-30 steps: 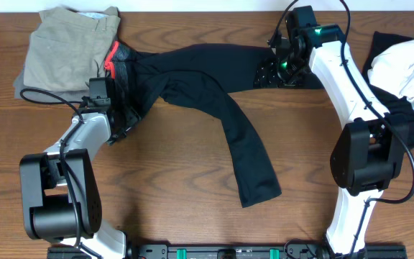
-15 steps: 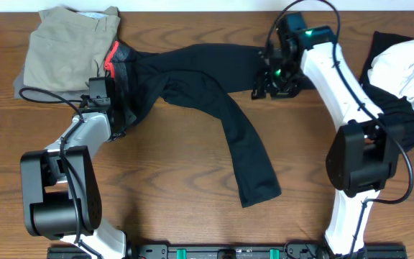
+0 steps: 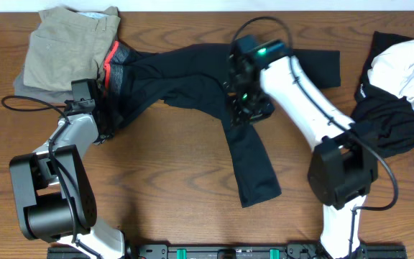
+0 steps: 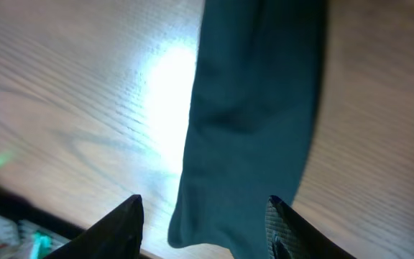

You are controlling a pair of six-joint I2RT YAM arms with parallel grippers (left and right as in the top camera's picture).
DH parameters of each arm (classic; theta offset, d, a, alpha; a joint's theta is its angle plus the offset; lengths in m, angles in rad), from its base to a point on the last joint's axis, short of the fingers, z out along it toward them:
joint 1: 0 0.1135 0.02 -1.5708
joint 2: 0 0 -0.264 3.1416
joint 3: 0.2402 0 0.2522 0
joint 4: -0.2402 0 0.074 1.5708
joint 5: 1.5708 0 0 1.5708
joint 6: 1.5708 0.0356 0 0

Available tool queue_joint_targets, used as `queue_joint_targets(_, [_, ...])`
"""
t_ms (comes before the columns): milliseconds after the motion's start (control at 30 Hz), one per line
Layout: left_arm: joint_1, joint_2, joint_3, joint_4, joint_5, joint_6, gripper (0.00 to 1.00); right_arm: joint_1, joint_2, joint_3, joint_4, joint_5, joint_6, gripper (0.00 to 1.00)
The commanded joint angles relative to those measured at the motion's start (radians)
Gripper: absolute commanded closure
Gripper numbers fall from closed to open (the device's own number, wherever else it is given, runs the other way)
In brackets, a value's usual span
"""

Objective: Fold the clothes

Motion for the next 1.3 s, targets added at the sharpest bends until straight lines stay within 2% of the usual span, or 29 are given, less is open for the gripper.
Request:
queue_joint_targets(0, [0.011, 0.019, -0.010, -0.016, -0.017, 0.002, 0.94, 0.087, -0.030, -0.062, 0.005, 0.167, 0.093, 0.47])
queue_joint_targets(233, [0.011, 0.019, -0.010, -0.016, -0.017, 0.002, 0.94, 0.196, -0.031, -0.231, 0.087, 0.234, 0.195, 0.52])
queue_joint_targets(500, [0.011, 0.019, -0.010, -0.016, -0.017, 0.003, 0.94, 0.232, -0.031, -0.335, 0.167, 0.256, 0.251, 0.75])
queue_joint_targets(733, [0.011, 0.019, -0.010, -0.016, -0.017, 0.003, 0.94, 0.231, -0.031, -0.410, 0.235, 0.255, 0.273, 0.89])
queue_joint_targets(867, [0.011, 0.019, -0.010, -0.016, -0.017, 0.003, 0.94, 0.232, -0.031, -0.418, 0.246, 0.250, 0.281, 0.88])
queue_joint_targets(1100, [0.011, 0.019, -0.010, -0.018, -0.017, 0.003, 0.94, 0.232, -0.036, -0.418, 0.268, 0.196, 0.251, 0.60])
queue_joint_targets(1267, [0.011, 0.019, -0.010, -0.017, -0.017, 0.003, 0.94, 0.237, -0.039, -0.418, 0.275, 0.165, 0.206, 0.55])
